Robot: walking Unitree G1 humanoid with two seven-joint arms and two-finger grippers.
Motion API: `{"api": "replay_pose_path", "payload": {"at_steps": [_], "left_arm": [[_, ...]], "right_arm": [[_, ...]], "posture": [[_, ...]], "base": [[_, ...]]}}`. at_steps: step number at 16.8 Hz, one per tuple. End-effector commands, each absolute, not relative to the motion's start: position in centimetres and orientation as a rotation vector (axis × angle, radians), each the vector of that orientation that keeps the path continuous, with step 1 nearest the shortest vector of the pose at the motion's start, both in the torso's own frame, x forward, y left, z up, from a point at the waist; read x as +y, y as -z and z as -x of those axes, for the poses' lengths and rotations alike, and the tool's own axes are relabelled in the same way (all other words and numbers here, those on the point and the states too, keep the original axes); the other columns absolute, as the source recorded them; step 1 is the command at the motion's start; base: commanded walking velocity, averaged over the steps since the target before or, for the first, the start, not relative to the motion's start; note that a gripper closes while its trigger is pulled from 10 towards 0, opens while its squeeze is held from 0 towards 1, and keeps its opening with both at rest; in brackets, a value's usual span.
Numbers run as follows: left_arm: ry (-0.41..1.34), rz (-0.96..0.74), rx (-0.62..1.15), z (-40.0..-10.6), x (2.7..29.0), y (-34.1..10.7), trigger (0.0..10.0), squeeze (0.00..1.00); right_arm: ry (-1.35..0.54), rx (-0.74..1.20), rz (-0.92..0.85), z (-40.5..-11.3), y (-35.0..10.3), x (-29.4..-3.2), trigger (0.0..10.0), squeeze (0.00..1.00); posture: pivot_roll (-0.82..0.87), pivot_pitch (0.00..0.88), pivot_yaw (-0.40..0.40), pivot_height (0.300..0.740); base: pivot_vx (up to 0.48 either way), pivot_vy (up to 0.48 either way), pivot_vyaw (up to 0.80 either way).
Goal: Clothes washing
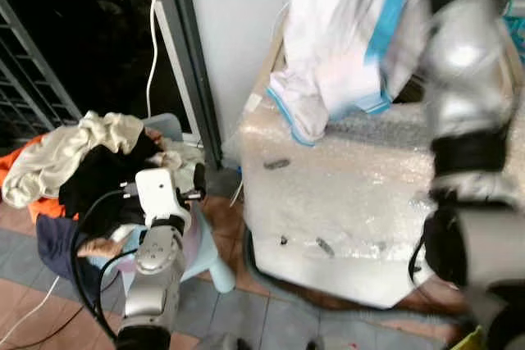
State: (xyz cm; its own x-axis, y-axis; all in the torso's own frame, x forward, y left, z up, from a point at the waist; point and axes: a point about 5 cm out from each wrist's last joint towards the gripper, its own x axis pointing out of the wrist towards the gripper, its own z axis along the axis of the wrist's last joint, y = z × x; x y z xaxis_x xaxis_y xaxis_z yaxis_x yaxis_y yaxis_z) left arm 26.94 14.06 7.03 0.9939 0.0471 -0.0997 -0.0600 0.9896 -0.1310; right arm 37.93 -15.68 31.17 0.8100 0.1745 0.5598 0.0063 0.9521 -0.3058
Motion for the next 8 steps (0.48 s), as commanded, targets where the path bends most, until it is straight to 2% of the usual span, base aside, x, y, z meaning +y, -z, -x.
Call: {"api": "replay_pose_path", "payload": {"at_steps": [1, 4, 5, 6, 8], "left_arm": [[-0.048, 0.125, 0.099, -27.0, 13.9, -7.0, 10.0, 0.00], [-0.045, 0.112, 0.104, -27.0, 14.1, -6.9, 10.0, 0.00], [-0.044, 0.109, 0.104, -27.1, 14.1, -6.9, 10.0, 0.00], [-0.044, 0.108, 0.104, -27.2, 14.0, -6.9, 10.0, 0.00], [-0.044, 0.108, 0.104, -27.2, 14.0, -6.9, 10.0, 0.00]], "right_arm": [[-0.060, -0.564, 0.314, -38.0, -29.8, -16.0, 10.0, 0.00], [-0.044, -0.392, 0.296, -37.8, -25.0, -17.1, 10.0, 0.00], [-0.027, -0.359, 0.250, -37.5, -24.2, -17.7, 10.0, 0.41], [-0.023, -0.350, 0.238, -36.9, -23.6, -18.0, 10.0, 1.00], [-0.043, -0.366, 0.250, -35.9, -23.0, -17.8, 10.0, 1.00]], "posture": [[-0.09, 0.000, 0.088, 0.740], [-0.10, 0.000, 0.094, 0.740], [-0.10, 0.000, 0.094, 0.740], [-0.10, 0.000, 0.094, 0.740], [-0.10, 0.000, 0.089, 0.740]], "base": [[0.000, 0.000, 0.00], [0.000, 0.000, 0.00], [0.000, 0.000, 0.00], [0.000, 0.000, 0.00], [0.000, 0.000, 0.00]]}}
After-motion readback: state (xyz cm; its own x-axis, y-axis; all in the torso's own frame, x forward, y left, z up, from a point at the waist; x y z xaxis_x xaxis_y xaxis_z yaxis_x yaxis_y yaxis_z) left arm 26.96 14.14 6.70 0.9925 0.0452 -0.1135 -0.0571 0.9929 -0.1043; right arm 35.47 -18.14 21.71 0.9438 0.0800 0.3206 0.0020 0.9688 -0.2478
